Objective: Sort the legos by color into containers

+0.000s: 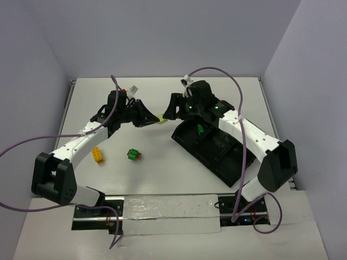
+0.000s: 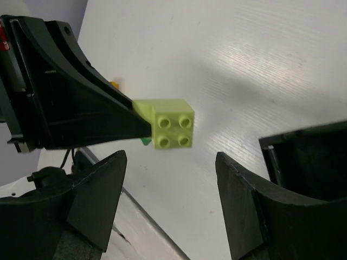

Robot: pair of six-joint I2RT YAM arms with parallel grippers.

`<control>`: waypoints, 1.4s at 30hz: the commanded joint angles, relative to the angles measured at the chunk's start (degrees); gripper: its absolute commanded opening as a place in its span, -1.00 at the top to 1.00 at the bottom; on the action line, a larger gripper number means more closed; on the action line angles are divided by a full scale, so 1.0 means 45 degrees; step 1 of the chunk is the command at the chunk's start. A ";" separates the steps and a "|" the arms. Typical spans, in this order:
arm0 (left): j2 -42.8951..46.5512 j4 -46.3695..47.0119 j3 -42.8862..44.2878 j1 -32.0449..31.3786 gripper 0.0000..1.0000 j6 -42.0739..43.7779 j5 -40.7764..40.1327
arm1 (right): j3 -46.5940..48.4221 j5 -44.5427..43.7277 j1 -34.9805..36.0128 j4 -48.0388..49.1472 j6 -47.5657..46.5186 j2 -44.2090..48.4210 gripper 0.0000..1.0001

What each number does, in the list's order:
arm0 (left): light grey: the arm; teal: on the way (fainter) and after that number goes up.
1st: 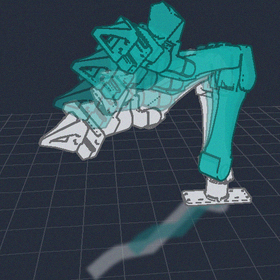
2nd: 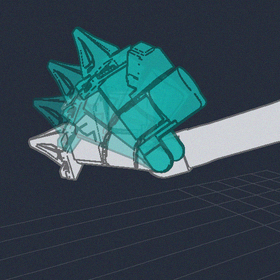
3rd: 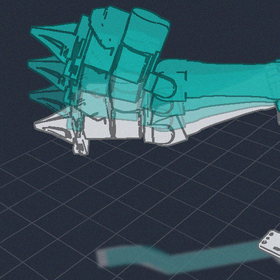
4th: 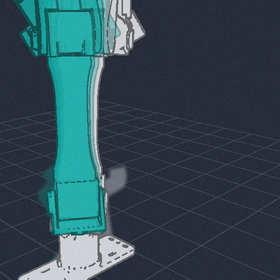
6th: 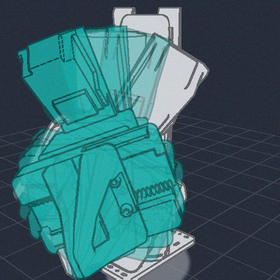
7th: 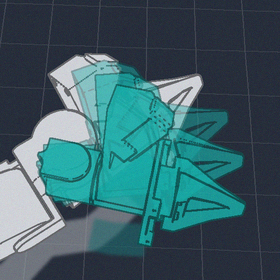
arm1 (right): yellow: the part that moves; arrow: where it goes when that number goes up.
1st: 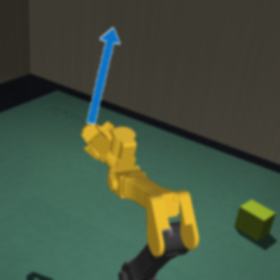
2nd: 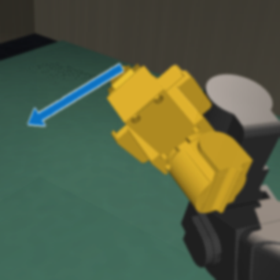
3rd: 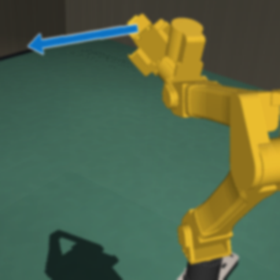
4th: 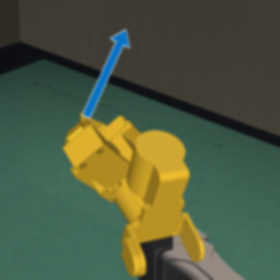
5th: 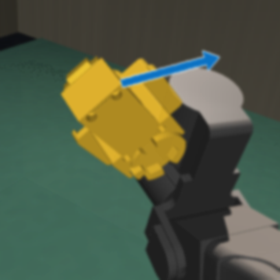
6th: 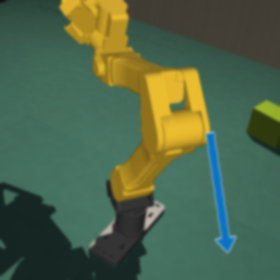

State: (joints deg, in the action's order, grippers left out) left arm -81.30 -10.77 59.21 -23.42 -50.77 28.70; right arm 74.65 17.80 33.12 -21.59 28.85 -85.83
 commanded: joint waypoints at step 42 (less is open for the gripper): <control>0.1093 0.0440 0.0007 0.0029 1.00 -0.0046 0.0263 | 0.0580 0.1843 0.0121 0.2746 0.2006 -0.1669 0.17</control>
State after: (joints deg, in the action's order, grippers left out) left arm -78.43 -10.17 58.52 -23.09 -50.85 28.40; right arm 76.64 23.42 33.54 -14.37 36.38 -92.90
